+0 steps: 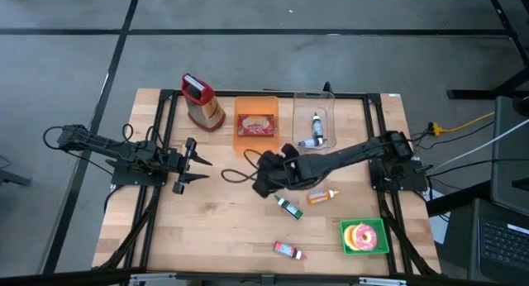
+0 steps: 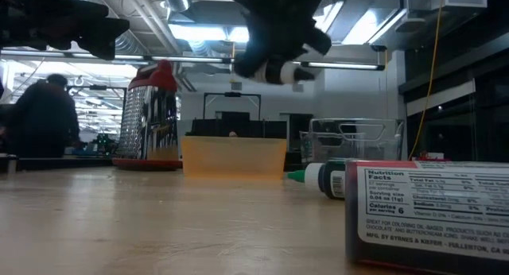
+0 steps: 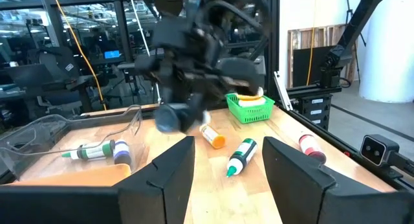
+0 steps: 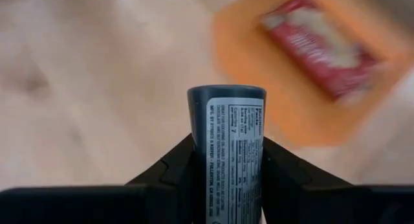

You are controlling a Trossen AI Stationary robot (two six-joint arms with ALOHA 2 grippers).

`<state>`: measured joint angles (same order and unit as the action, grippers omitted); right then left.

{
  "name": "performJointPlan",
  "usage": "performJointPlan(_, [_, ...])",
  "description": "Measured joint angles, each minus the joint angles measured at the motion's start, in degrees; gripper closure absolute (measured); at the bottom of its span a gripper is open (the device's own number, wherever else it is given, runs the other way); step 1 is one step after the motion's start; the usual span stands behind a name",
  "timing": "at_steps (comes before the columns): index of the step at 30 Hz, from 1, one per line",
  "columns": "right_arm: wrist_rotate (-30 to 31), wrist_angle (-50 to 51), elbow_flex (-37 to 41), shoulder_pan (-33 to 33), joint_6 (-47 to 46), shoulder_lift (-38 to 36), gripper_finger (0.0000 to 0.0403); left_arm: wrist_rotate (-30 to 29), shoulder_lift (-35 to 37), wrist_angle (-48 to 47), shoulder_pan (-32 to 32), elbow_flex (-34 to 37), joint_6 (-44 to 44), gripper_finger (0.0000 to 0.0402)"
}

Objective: Pick & Place Food Item
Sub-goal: Put the black food coloring into the transparent bin

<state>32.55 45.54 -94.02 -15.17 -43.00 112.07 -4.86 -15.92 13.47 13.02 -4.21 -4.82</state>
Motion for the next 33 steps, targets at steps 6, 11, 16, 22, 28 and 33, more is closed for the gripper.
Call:
performJointPlan(6, [7.0, 15.8, -6.6, 3.2, -2.3, 0.0, 0.0278, 0.0, 0.0, 0.0, 0.0, 0.0, 0.0, 0.0224])
performJointPlan(11, [11.5, 29.1, -8.5, 7.3, -7.6, -0.1, 0.0278, 0.0, 0.0, 0.0, 0.0, 0.0, 0.0, 0.0224])
performJointPlan(16, [12.2, 36.5, -8.3, 12.5, -10.5, -0.1, 0.0278, 0.5, 0.0, 0.0, 0.0, 0.0, 0.0, 0.0224])
performJointPlan(22, [14.0, 35.2, -6.6, 18.2, -8.7, -0.2, 0.0278, 0.6, 0.0, 0.0, 0.0, 0.0, 0.0, 0.0224])
performJointPlan(28, [12.3, 31.5, -2.2, 24.2, -6.7, -0.1, 0.0277, 2.0, 0.0, -0.1, 0.0, 0.0, 0.6, 0.0224])
performJointPlan(33, [11.3, 30.2, -0.7, 25.7, -7.4, -0.1, 0.0250, 2.1, 0.0, -0.5, 0.0, 0.0, 0.6, 0.0224])
